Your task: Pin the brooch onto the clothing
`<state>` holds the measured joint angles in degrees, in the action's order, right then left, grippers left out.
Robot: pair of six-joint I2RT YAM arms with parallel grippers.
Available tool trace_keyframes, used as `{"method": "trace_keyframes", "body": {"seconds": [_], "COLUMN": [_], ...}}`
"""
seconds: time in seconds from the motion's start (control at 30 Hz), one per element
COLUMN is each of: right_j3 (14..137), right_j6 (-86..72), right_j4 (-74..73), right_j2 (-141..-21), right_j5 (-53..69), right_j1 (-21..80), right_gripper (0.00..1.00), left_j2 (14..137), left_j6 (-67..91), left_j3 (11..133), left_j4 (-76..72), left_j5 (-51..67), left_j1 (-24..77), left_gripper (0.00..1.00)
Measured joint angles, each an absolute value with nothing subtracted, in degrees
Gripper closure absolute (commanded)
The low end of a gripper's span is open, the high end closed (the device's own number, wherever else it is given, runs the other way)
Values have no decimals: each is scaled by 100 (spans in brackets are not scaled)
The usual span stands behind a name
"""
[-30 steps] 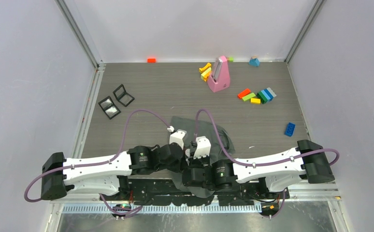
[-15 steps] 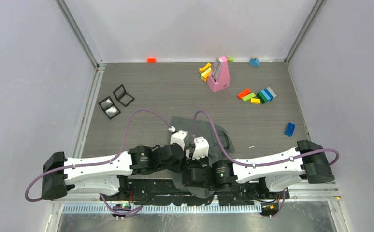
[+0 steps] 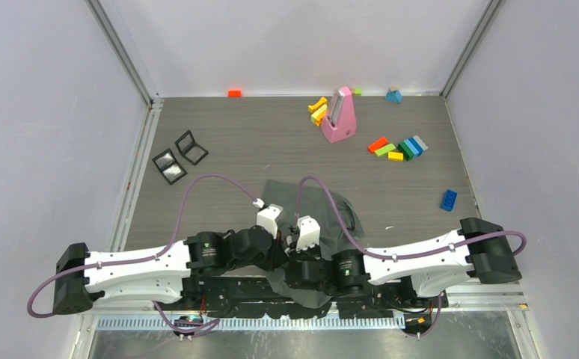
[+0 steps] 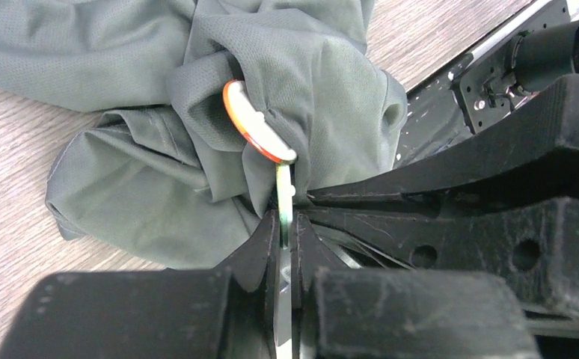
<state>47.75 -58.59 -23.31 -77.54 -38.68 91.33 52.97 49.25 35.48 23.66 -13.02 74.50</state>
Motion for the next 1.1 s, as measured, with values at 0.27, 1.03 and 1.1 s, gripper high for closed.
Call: {"method": "trace_keyframes", "body": {"seconds": [0.27,1.03,1.1], "right_j3": [4477,3448,3413], "right_j6": [-5653,-4042,-3765], "right_j4": [-2320,-2018,-1848], "right_j2": [-6628,-3894,-3857], "right_j5": [-3675,-1675,-1133], "right_j1": [9144,7000,6836], "right_gripper": [37,18,19], "left_j2": [5284,5186,5293], "left_j6": [4952,4152,3913], "left_j3": [3542,3481,3673], "left_j4": [1863,1164,1310], "left_j5": [-993,2477,3030], "left_j1": [7057,5190,4950], "left_gripper": [100,100,100]}}
